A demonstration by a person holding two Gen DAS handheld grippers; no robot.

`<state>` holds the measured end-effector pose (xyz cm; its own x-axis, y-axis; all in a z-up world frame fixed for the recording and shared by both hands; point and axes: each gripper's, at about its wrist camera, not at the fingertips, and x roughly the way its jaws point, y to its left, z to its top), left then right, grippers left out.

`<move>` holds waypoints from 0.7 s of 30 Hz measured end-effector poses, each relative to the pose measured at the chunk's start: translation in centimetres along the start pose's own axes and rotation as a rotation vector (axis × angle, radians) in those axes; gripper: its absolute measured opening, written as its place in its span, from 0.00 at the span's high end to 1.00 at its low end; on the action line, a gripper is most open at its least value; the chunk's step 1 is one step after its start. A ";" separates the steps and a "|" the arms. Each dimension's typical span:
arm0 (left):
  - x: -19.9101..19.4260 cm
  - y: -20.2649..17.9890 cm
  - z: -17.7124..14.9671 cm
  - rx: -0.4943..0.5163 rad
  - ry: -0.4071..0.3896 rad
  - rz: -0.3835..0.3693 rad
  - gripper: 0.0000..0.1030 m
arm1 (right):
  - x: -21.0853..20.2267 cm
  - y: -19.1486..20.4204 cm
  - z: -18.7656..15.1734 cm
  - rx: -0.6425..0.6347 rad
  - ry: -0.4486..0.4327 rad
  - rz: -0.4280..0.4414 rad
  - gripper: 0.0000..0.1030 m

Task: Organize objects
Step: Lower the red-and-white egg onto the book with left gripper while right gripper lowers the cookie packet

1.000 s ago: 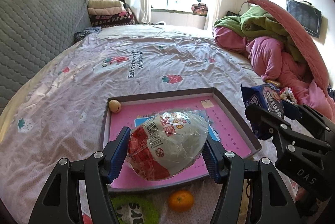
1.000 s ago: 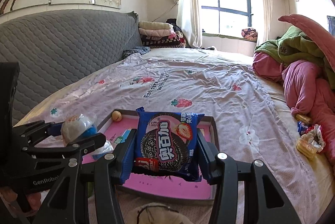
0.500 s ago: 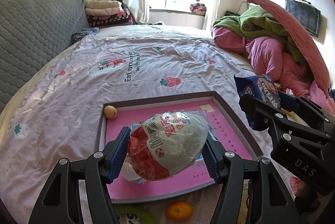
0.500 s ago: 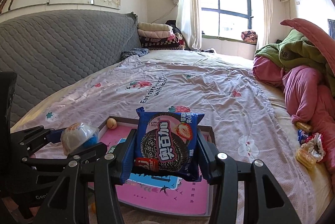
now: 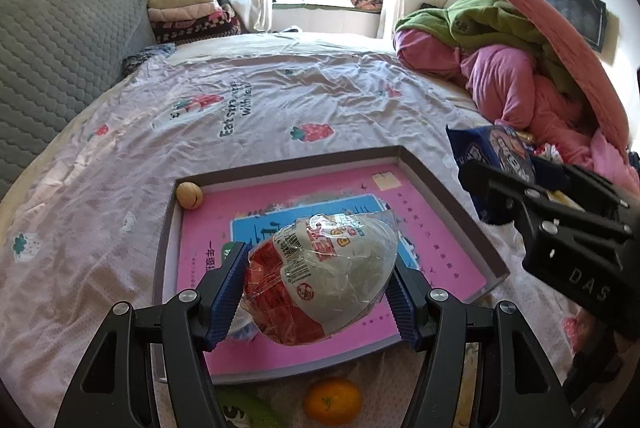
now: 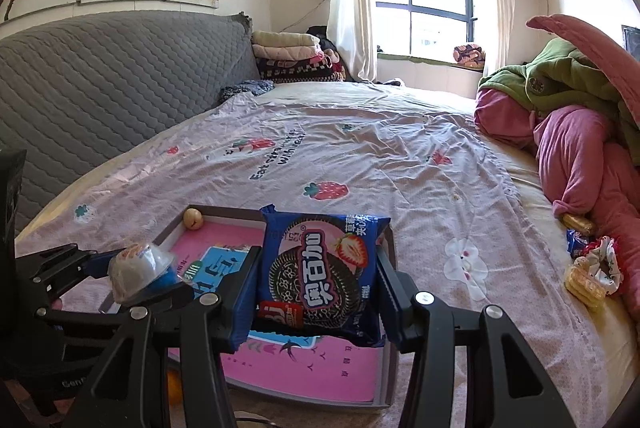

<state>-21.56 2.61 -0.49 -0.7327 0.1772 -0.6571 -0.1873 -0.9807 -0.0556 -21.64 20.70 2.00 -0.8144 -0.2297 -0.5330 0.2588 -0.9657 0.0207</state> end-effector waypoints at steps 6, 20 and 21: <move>0.4 0.0 -0.2 0.000 0.007 -0.009 0.36 | 0.3 0.0 -0.5 -0.016 0.019 0.002 0.49; 2.1 -0.5 -0.7 0.015 0.037 -0.021 0.36 | 1.7 -0.2 -1.4 -0.037 0.075 0.003 0.49; 2.1 -0.5 -0.7 0.016 0.039 -0.021 0.36 | 1.9 -0.2 -1.5 -0.036 0.079 0.005 0.49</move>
<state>-22.56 3.42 -2.41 -0.7028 0.1939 -0.6845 -0.2131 -0.9753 -0.0575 -22.48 20.68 -0.23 -0.7701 -0.2229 -0.5977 0.2822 -0.9593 -0.0060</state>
